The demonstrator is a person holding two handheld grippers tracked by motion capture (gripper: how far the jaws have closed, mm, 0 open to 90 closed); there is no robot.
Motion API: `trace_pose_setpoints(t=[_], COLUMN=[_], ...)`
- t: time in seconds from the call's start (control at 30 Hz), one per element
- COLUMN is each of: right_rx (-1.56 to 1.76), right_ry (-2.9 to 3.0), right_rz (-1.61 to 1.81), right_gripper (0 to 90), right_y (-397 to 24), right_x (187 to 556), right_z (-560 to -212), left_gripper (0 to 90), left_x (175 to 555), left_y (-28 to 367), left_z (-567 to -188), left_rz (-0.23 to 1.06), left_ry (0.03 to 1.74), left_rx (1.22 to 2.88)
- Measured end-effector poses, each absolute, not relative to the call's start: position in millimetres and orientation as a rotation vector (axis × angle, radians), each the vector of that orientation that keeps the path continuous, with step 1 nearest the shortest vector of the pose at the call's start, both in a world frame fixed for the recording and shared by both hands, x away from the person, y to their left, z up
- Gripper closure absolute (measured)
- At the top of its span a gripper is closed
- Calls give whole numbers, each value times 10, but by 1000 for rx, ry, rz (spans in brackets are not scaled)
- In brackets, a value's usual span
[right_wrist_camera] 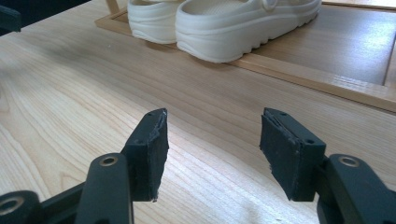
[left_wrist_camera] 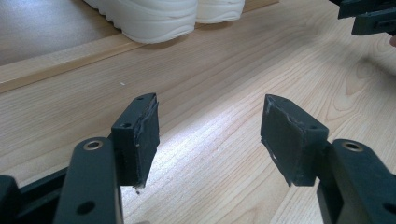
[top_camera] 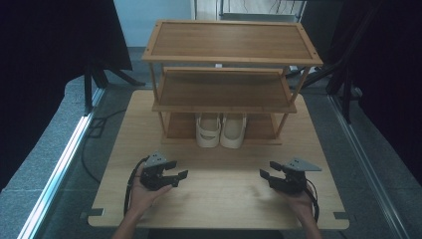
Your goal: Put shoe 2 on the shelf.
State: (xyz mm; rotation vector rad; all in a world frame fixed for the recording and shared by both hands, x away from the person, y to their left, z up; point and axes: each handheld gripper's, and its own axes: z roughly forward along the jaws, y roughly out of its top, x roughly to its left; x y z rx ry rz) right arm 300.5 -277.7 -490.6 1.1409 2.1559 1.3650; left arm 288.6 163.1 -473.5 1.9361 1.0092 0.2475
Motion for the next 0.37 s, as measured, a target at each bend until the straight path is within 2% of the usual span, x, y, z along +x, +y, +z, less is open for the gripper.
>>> trace_pose_setpoints(t=[0.37], right_rx=[1115], right_ry=[2140], right_rz=[1359], right_gripper=[379], right_y=[-2803], right_x=[2991], right_z=[-4868], left_gripper=[367], left_x=[2892], left_y=[1657], left_z=[-4719], left_rz=[255], left_ry=[1011], left_rx=[1931])
